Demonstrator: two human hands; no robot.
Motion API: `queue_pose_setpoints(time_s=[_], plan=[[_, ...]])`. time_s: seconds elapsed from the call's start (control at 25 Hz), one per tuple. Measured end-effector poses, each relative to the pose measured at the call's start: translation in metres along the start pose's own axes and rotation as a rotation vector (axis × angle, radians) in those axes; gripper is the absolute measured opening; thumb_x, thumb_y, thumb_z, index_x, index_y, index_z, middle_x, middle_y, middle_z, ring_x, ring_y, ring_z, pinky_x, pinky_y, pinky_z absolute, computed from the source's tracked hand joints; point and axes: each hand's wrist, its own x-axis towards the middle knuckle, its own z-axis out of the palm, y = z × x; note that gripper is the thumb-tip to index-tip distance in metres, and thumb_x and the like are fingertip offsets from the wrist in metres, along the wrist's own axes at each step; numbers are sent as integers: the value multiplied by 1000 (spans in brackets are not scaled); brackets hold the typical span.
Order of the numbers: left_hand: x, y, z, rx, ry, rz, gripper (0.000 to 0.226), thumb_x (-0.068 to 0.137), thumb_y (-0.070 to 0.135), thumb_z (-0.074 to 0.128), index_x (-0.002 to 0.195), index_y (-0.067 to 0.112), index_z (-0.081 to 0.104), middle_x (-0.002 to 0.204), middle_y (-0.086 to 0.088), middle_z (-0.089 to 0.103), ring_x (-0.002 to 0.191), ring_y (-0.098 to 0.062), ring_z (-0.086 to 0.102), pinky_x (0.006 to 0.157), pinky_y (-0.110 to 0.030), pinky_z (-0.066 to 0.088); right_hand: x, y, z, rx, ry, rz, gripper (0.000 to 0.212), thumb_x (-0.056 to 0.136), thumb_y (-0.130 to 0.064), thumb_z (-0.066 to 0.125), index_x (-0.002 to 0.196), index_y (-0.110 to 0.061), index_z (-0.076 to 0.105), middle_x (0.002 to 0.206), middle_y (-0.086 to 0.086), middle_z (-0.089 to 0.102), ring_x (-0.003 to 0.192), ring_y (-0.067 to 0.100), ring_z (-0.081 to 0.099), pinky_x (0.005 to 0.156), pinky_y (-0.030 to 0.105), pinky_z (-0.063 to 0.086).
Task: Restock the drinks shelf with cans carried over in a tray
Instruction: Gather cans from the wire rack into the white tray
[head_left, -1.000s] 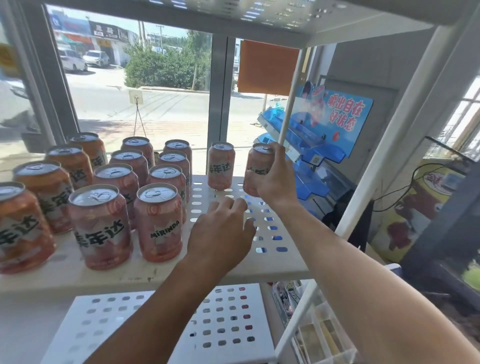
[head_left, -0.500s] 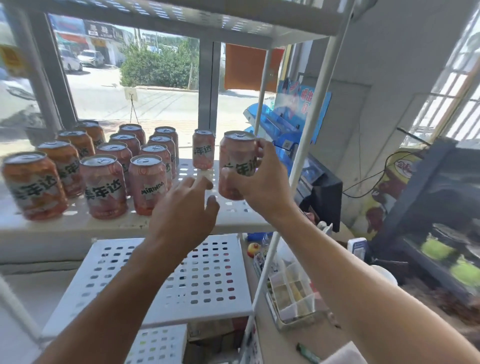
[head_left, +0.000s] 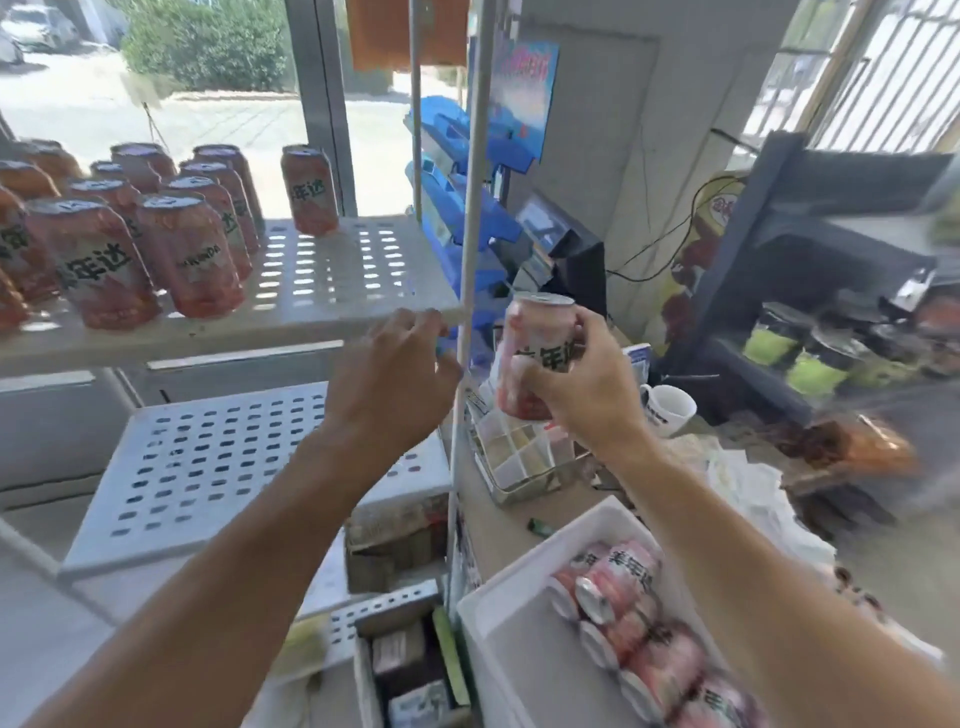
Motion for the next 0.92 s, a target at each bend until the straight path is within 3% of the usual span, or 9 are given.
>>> queue_pose_setpoints(time_s=[0.12,0.32,0.52,0.64,0.8,0.92], plan=[[-15,34,29,-35,-80,62,31,96,34,46,121,18,56,119,-5,59,105,-28,57,73,-34,42,-32,51,-30,-20,62,160,52,75,-31,78,120,-23,51,101,-10,61,92,8,60,74,14,46],[-35,80,71,-106,-165,182,26,97,34,44,114,18,56,111,-3,59,96,-23,57,75,-42,52,-84,123,-74,3,195,499,41,81,-17,73,117,-18,52,101,-5,60,85,5,58,54,7,42],[-53,112,109,-135,-273,289,25,95,33,43,109,17,56,107,-2,58,98,-24,58,73,-36,49,-134,196,-86,-117,194,844,44,77,-39,73,108,-11,60,99,5,65,90,22,62,81,32,51],[-65,123,127,-103,-345,313,25,96,35,44,111,19,55,107,0,58,97,-22,57,72,-32,46,-158,223,-78,-115,146,919,39,78,-37,75,105,-13,62,105,9,67,94,26,62,87,34,50],[-80,127,145,-92,-441,322,25,95,33,45,112,18,54,108,-1,57,98,-22,57,72,-37,52,-168,234,-68,-76,121,961,49,77,-36,78,115,-10,62,111,8,65,98,25,62,82,30,47],[-86,122,150,-80,-458,308,27,96,36,45,117,21,54,112,1,58,100,-20,57,73,-38,53,-169,243,-59,-55,123,1019,59,77,-44,76,120,-7,61,116,10,65,100,26,62,90,37,51]])
